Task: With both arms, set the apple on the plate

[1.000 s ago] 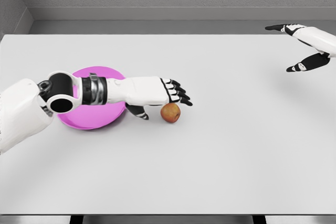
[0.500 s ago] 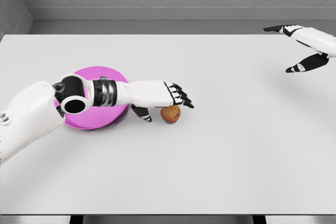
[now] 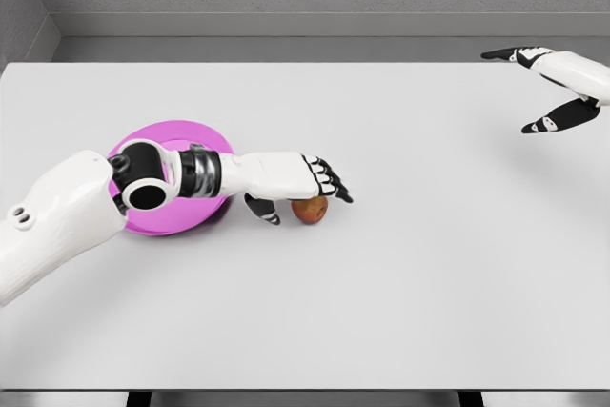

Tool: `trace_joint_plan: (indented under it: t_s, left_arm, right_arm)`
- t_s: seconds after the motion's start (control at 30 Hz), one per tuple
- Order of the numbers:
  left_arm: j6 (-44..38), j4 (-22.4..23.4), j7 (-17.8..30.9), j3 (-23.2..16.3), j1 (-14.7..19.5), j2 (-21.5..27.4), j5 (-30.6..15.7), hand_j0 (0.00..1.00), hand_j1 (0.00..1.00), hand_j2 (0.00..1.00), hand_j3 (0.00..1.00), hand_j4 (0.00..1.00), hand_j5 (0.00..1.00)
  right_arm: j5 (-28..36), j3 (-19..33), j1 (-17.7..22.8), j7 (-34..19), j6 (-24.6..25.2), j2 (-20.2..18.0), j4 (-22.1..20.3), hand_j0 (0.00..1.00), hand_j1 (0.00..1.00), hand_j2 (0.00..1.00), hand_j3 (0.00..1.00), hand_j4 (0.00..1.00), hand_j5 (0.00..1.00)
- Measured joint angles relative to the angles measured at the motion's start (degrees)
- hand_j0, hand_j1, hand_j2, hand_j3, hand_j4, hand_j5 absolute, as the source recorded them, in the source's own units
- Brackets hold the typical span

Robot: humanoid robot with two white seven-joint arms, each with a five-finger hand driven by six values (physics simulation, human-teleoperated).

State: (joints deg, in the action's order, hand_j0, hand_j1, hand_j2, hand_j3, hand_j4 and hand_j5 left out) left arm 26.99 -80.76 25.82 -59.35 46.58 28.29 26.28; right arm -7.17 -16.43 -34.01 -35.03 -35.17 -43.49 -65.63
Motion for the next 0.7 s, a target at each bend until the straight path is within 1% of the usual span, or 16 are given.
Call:
trace_joint_plan:
  t_s: [0.23, 0.33, 0.4, 0.7]
  left_arm:
    - [-0.5, 1.39, -0.03, -0.34, 0.09, -1.14, 1.3, 0.92, 0.92, 0.92, 0.92, 0.92, 0.92]
    - [-0.53, 1.5, -0.05, -0.44, 0.09, -1.25, 1.4, 0.92, 0.92, 0.92, 0.92, 0.92, 0.92]
    - [-0.53, 1.54, -0.05, -0.54, 0.09, -1.31, 1.45, 0.89, 0.89, 0.89, 0.89, 0.89, 0.89]
    - [-0.45, 1.22, -0.04, -0.67, 1.14, -1.33, 1.15, 0.89, 0.89, 0.89, 0.89, 0.89, 0.89]
  right_arm:
    - [-0.02, -0.52, 0.0, 0.0, 0.0, -0.03, 0.07, 1.0, 1.0, 1.0, 1.0, 1.0, 1.0]
    - [-0.02, -0.6, 0.0, 0.0, 0.0, -0.04, 0.08, 1.0, 1.0, 1.0, 1.0, 1.0, 1.0]
    - [-0.02, -0.62, -0.09, 0.0, 0.0, -0.04, 0.08, 1.0, 1.0, 1.0, 1.0, 1.0, 1.0]
    - [-0.1, -0.65, -0.18, 0.0, 0.0, -1.16, 0.02, 1.0, 1.0, 1.0, 1.0, 1.0, 1.0]
